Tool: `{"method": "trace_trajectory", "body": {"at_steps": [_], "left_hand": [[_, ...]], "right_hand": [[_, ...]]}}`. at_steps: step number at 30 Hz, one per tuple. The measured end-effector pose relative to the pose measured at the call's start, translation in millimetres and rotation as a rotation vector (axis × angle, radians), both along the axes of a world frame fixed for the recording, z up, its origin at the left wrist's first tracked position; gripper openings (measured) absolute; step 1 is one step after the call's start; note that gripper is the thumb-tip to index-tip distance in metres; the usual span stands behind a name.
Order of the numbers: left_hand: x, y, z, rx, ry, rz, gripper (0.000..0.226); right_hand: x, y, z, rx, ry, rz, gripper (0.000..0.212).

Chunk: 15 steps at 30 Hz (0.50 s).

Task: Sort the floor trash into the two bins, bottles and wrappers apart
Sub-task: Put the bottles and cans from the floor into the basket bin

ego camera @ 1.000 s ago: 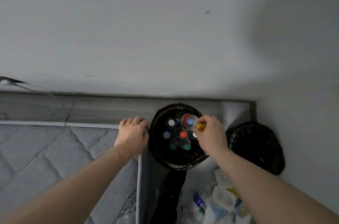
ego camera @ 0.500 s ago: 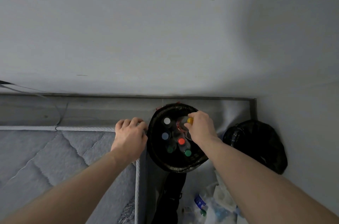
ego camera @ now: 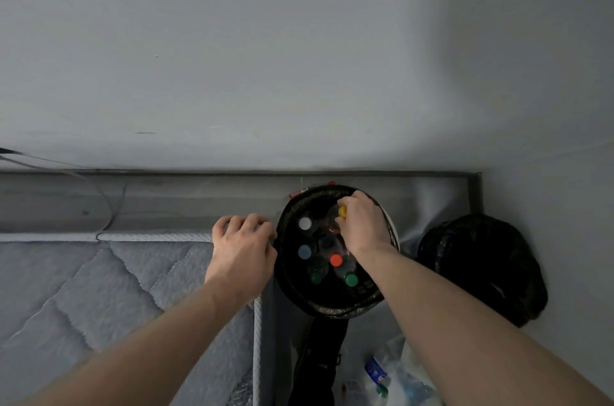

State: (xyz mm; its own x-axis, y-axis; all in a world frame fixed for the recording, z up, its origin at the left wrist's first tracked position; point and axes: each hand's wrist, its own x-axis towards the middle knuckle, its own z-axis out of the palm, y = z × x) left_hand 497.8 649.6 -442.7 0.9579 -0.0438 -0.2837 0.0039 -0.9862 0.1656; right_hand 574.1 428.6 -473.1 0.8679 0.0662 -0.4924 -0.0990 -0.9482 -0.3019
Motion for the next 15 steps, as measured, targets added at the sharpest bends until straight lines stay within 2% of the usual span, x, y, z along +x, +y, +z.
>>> {"method": "trace_trajectory", "body": {"at_steps": [6,11,13,15], "left_hand": [[1,-1,0,0.028,0.009,-0.020,0.017],[2,1,0,0.030,0.015,-0.052,0.018],[7,4,2,0.020,0.071,-0.078,0.024],[12,7,8,0.013,0.163,-0.122,0.030]], "right_hand": [[23,6,-7,-0.055,0.019,0.027,0.018],[19,14,-14,-0.044,0.031,0.028,0.021],[19,12,-10,-0.017,0.086,-0.030,0.033],[14,6,-1,-0.020,0.108,-0.044,0.061]]}}
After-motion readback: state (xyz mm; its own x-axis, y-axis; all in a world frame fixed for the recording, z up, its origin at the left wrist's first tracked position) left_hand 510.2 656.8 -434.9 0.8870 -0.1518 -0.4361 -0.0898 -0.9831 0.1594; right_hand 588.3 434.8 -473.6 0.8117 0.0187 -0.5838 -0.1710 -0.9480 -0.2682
